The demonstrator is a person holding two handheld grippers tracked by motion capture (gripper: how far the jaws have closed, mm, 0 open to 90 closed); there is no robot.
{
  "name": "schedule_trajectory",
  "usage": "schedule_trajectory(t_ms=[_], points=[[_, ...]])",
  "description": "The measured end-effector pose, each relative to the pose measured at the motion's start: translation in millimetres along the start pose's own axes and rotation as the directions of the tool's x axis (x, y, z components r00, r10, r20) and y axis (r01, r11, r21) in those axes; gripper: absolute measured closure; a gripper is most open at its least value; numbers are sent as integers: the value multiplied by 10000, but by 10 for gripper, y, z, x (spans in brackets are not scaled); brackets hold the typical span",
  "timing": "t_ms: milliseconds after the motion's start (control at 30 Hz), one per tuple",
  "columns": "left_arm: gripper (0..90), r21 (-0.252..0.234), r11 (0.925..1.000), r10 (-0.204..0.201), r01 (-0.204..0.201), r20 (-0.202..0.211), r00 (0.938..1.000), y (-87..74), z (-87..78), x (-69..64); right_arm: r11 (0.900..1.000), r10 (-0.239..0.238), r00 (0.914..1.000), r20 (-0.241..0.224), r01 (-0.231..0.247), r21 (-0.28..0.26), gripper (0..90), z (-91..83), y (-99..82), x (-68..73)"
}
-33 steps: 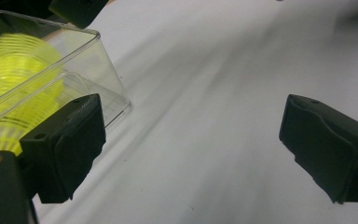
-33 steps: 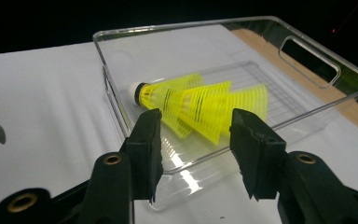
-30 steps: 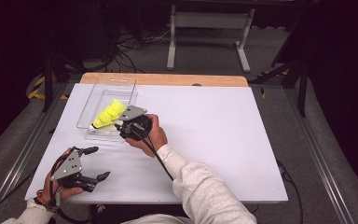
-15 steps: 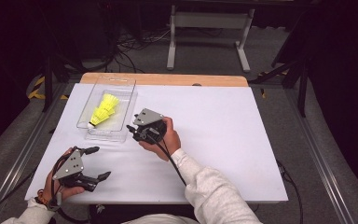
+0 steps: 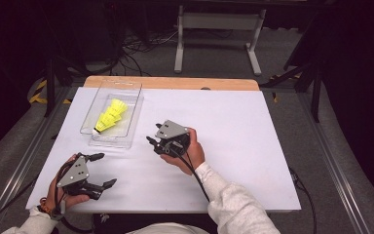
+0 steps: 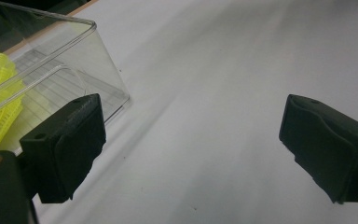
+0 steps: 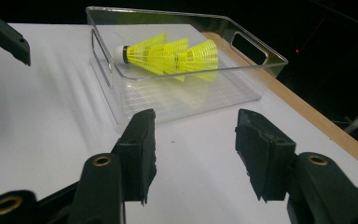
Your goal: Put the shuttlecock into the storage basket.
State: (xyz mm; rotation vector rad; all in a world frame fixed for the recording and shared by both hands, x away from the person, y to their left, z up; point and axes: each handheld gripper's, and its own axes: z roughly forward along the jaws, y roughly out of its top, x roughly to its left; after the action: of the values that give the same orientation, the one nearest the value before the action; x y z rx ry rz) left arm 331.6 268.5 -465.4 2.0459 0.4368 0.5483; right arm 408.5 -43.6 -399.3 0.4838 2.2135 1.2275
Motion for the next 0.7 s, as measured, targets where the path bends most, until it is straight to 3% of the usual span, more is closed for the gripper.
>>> schedule_trajectory(t_ms=[700], points=[[81, -35, 10000, -63, 63, -20, 10000, 1, 13, 5, 9999, 59, 9984, 556, -67, 137, 421, -301, -212, -119]])
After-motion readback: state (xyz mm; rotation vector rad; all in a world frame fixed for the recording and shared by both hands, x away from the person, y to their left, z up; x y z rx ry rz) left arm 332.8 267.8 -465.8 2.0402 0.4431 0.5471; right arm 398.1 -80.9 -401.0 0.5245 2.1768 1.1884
